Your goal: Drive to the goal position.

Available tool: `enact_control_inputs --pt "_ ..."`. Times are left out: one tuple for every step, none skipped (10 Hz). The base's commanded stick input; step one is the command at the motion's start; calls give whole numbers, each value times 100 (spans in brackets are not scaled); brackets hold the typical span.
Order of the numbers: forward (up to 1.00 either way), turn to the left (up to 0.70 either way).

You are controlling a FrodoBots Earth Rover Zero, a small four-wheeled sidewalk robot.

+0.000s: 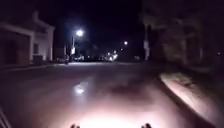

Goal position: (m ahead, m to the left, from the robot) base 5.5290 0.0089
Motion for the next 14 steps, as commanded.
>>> enact_control_inputs --pt "70 0" --pt "70 0" --pt "70 0" --pt "70 0" --pt "70 0" --pt "70 0" --pt "70 0" --pt "70 0" --pt "70 0" --pt "70 0" --pt "70 0" --pt "70 0" --pt "70 0" --pt "70 -16"
